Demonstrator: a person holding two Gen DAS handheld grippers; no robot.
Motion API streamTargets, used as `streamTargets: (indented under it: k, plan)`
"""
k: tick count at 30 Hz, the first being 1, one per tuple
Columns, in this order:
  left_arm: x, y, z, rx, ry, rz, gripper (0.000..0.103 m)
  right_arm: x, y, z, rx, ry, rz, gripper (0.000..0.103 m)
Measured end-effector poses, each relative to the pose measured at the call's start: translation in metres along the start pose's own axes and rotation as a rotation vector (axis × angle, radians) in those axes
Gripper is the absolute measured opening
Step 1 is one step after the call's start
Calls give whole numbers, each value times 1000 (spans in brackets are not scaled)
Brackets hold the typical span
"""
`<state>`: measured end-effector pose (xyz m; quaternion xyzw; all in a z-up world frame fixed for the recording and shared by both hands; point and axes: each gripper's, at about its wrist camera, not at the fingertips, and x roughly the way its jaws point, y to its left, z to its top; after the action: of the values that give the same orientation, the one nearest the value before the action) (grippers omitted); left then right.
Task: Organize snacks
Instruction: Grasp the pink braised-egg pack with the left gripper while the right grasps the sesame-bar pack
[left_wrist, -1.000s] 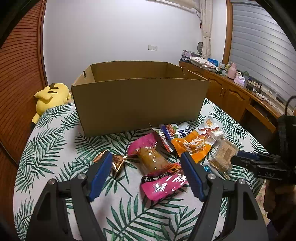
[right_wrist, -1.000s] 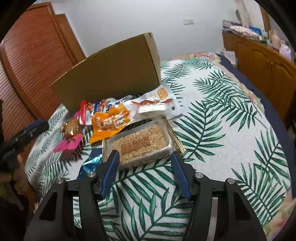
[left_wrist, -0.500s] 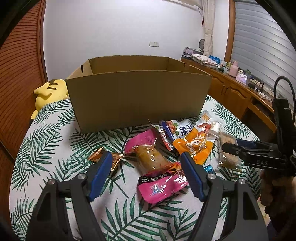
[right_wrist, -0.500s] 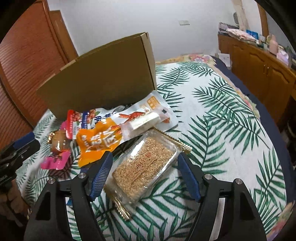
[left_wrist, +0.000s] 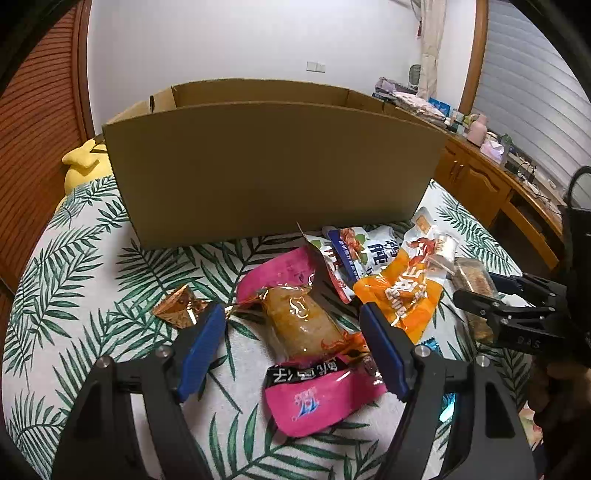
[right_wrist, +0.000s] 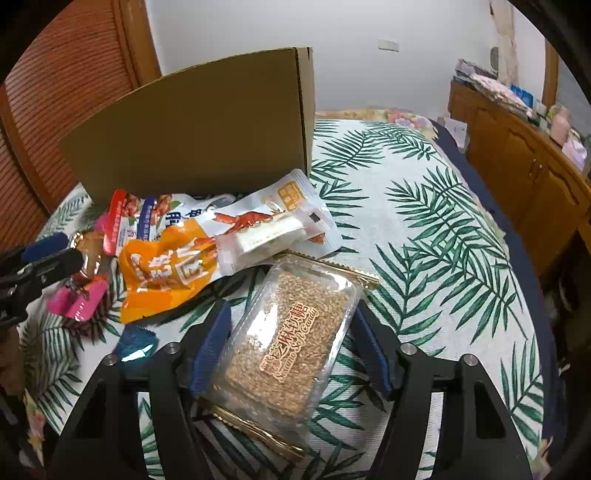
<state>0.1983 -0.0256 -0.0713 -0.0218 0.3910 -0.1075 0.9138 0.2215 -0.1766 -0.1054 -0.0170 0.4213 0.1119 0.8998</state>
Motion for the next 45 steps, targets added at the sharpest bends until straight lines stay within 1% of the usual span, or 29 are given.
streamTargets:
  k: [4,7,10,12,14,15,18,21,28,29,30,33,37,45]
  plan:
    - [9,-2,3,-6,19,3,72,0,-1,0,-8,-1,4,65]
    - [16,-6,5,7,41,15,67,1,-2,0,-4,-3,12,65]
    - [20,-3,6,-3,50,13,61,1,-3,0,3,-9,17,65]
    - [21,-1,6,-5,49,17,53,0,-4,0,11,-12,25,65]
    - [22,2,6,-11,53,7,51,0,-6,0,20,-16,37,65]
    - [23,3,5,-15,62,-2,49,-1,-7,0,25,-18,42,65]
    - [25,5,0,-11,81,-1,46,-2,-7,0,32,-21,49,65]
    - [24,6,-4,-6,84,-1,44,-1,-6,0,33,-22,50,65]
    - [23,7,-4,-5,88,3,43,-1,-5,0,28,-18,43,65]
    - [22,7,-5,-5,85,-4,40,-1,-4,-1,26,-17,41,65]
    - [21,6,-5,-6,83,-8,39,-1,-4,0,22,-16,38,65]
    - [14,5,-10,3,64,-14,37,0,-2,-1,14,-14,29,65]
    - [-1,6,-13,-7,31,-44,37,1,2,-1,-4,-9,5,65]
    - [-26,9,-16,-11,-26,-44,37,1,8,-2,-41,7,-44,64]
